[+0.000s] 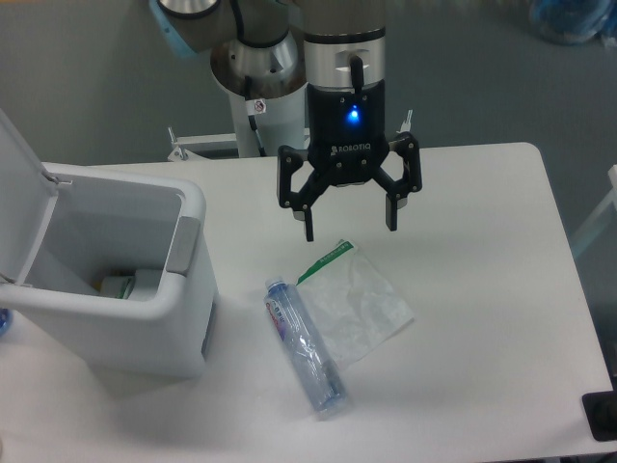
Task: Place the trash in the trash can
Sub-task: 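Move the open gripper down over the clear plastic water bottle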
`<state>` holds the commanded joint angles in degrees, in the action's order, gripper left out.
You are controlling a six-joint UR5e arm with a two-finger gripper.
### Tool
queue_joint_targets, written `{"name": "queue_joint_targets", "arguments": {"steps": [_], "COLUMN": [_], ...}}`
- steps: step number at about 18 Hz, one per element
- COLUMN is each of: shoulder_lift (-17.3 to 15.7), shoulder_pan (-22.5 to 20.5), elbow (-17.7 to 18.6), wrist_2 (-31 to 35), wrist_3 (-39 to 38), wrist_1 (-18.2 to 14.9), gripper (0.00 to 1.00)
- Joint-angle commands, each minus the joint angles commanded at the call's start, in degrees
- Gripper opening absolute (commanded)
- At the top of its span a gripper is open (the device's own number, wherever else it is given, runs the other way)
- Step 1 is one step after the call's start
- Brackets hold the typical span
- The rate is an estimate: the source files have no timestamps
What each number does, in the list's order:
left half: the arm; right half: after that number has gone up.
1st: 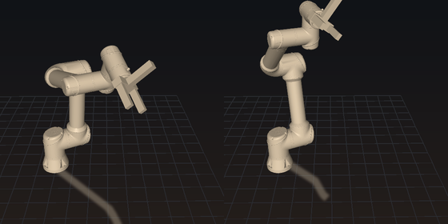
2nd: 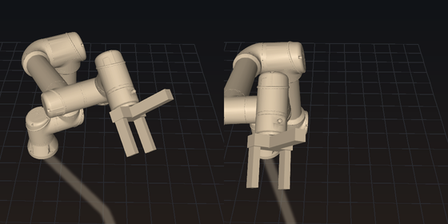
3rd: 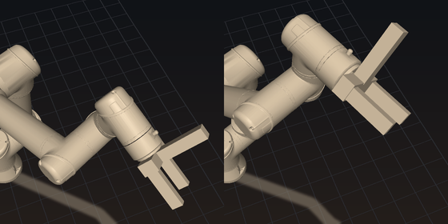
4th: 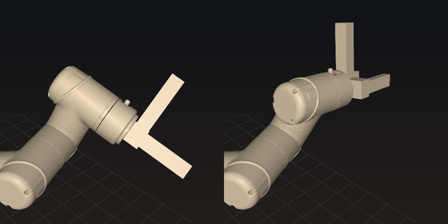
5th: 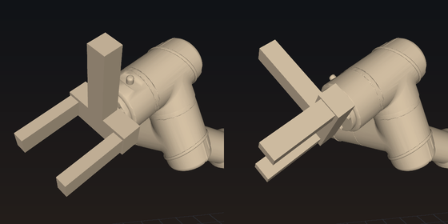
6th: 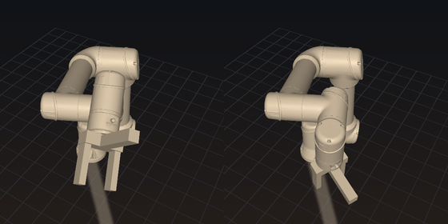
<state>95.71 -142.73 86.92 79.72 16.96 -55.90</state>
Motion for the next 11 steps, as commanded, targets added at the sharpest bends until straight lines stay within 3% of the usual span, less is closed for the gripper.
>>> {"name": "queue_joint_targets", "arguments": {"steps": [7,11], "shoulder_lift": [3.0,6.8], "shoulder_pan": [0.0,0.1], "elbow": [0.0,0.6], "wrist_2": [0.3,1.7], "wrist_3": [0.0,-1.2], "wrist_1": [0.8,5.1], "gripper": [1.00,1.00]}}
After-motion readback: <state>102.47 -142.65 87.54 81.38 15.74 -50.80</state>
